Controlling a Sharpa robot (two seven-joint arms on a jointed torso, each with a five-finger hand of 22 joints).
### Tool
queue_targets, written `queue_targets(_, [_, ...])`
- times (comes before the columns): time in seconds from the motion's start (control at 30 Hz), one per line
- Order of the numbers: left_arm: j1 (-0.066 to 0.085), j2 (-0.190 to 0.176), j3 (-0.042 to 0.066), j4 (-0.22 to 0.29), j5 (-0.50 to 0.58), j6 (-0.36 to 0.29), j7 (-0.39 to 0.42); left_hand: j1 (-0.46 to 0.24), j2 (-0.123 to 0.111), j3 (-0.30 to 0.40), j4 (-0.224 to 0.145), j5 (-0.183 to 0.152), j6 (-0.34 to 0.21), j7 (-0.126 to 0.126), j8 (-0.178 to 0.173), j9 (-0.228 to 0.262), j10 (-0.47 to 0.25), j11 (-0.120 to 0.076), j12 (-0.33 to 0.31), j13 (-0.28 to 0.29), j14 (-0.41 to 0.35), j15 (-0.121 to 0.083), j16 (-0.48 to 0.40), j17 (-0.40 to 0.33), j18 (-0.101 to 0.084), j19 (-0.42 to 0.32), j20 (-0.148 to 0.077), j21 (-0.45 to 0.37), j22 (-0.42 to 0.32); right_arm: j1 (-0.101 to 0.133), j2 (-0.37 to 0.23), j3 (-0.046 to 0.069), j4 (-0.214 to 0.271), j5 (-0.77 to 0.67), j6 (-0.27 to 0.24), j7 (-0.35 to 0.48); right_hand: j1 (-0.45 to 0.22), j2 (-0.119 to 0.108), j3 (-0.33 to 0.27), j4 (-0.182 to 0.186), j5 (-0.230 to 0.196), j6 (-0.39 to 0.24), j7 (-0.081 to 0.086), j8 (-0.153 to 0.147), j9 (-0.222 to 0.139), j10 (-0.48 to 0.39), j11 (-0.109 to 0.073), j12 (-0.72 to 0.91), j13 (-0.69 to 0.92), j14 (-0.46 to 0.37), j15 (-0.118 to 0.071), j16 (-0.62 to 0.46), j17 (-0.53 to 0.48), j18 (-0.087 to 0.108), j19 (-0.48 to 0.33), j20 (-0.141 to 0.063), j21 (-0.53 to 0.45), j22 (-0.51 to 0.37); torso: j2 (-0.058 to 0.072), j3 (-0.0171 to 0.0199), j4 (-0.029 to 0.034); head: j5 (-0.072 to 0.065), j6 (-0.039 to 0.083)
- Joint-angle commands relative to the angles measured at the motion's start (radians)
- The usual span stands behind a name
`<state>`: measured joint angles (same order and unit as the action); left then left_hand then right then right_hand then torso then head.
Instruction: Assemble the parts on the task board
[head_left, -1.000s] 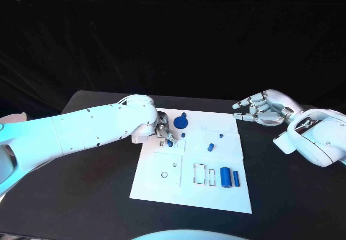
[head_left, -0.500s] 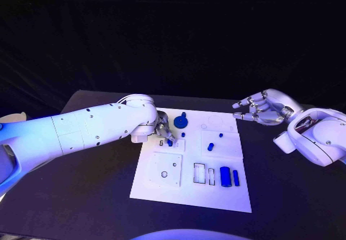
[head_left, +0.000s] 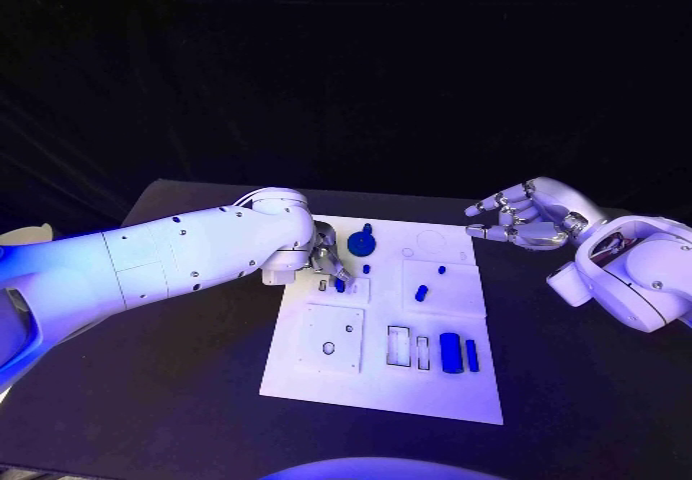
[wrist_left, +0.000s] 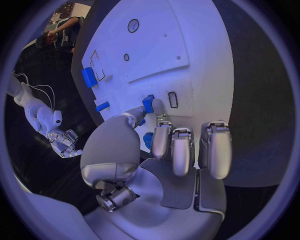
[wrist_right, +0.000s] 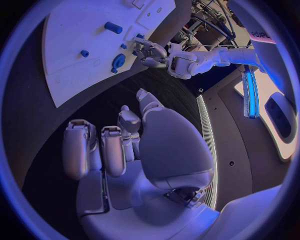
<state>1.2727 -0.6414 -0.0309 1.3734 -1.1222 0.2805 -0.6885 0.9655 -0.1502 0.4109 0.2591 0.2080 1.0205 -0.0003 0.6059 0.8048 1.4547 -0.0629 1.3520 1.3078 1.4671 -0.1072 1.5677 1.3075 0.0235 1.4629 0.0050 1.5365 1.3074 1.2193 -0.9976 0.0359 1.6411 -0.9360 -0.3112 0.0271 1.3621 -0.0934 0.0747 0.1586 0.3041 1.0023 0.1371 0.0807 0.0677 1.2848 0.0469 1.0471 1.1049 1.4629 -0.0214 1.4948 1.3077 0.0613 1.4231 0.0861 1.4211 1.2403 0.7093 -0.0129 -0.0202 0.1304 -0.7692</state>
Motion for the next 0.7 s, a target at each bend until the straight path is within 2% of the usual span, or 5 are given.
queue_targets(0.03, [-0.013,0.002,-0.009,-0.001,0.004,0.059,-0.067,-0.009,0.002,-0.012,0.001,-0.002,0.008,-0.001,-0.002,0.002,0.009,-0.002,0.004,0.026,0.104,-0.008,0.003,0.263,-0.011,0.084,-0.007,0.004,0.216,-0.001,0.000,0.000,0.002,-0.010,0.012,0.000,0.000,-0.002,-0.006,0.002,-0.001,0.007,0.000,0.001,0.000,0.001,0.002,-0.006,-0.001,0.077,-0.005,-0.006,0.133,0.006,0.000,-0.008,-0.004,-0.002,0.000,0.0001,-0.0001,0.000,-0.001])
queue_targets(0.43, [-0.013,0.004,-0.009,-0.004,0.001,0.069,-0.067,-0.012,0.006,-0.071,0.023,-0.003,0.014,-0.005,0.002,0.010,0.014,-0.006,0.011,0.034,0.104,-0.010,0.003,0.263,-0.013,0.087,-0.010,0.007,0.222,-0.001,-0.001,0.000,0.003,-0.010,0.011,-0.001,-0.001,-0.002,-0.007,0.003,-0.002,0.007,0.000,0.001,0.000,0.001,0.002,-0.006,-0.001,0.077,-0.005,-0.006,0.133,0.006,0.000,-0.008,-0.004,-0.002,0.000,0.0005,-0.0005,-0.001,-0.001])
queue_targets(0.63, [-0.013,0.006,-0.009,-0.005,0.001,0.054,-0.067,-0.022,0.012,-0.108,0.029,-0.004,0.014,-0.006,0.003,0.014,0.015,-0.006,0.012,0.036,0.104,-0.011,0.003,0.263,-0.013,0.087,-0.011,0.008,0.223,-0.001,-0.001,0.000,0.003,-0.011,0.010,-0.002,-0.004,-0.002,-0.009,0.004,-0.003,0.007,0.000,0.001,0.000,0.001,0.002,-0.006,-0.002,0.077,-0.004,-0.006,0.132,0.006,0.000,-0.008,-0.005,-0.002,0.000,-0.0002,-0.0003,-0.002,-0.001])
queue_targets(0.67, [-0.013,0.007,-0.008,-0.004,0.001,0.048,-0.066,-0.031,0.012,-0.123,0.030,-0.007,0.014,-0.006,0.003,0.015,0.016,-0.007,0.012,0.036,0.104,-0.011,0.003,0.263,-0.013,0.087,-0.011,0.008,0.223,-0.001,-0.001,0.000,0.003,-0.011,0.010,-0.002,-0.005,-0.002,-0.010,0.005,-0.003,0.007,0.000,0.001,0.000,0.001,0.002,-0.006,-0.002,0.077,-0.004,-0.006,0.133,0.006,0.000,-0.008,-0.005,-0.002,0.000,-0.0006,-0.0002,-0.003,0.000])
queue_targets(0.7, [-0.013,0.007,-0.008,-0.003,0.001,0.044,-0.066,-0.046,0.018,-0.152,0.029,-0.040,0.015,-0.006,0.003,0.017,0.016,-0.007,0.012,0.037,0.104,-0.012,0.003,0.263,-0.013,0.088,-0.011,0.008,0.224,-0.001,-0.001,0.000,0.003,-0.011,0.010,-0.002,-0.006,-0.002,-0.011,0.006,-0.003,0.007,0.000,0.001,0.000,0.001,0.002,-0.006,-0.002,0.077,-0.004,-0.006,0.132,0.006,0.000,-0.008,-0.005,-0.002,0.000,-0.0006,-0.0003,-0.003,0.000])
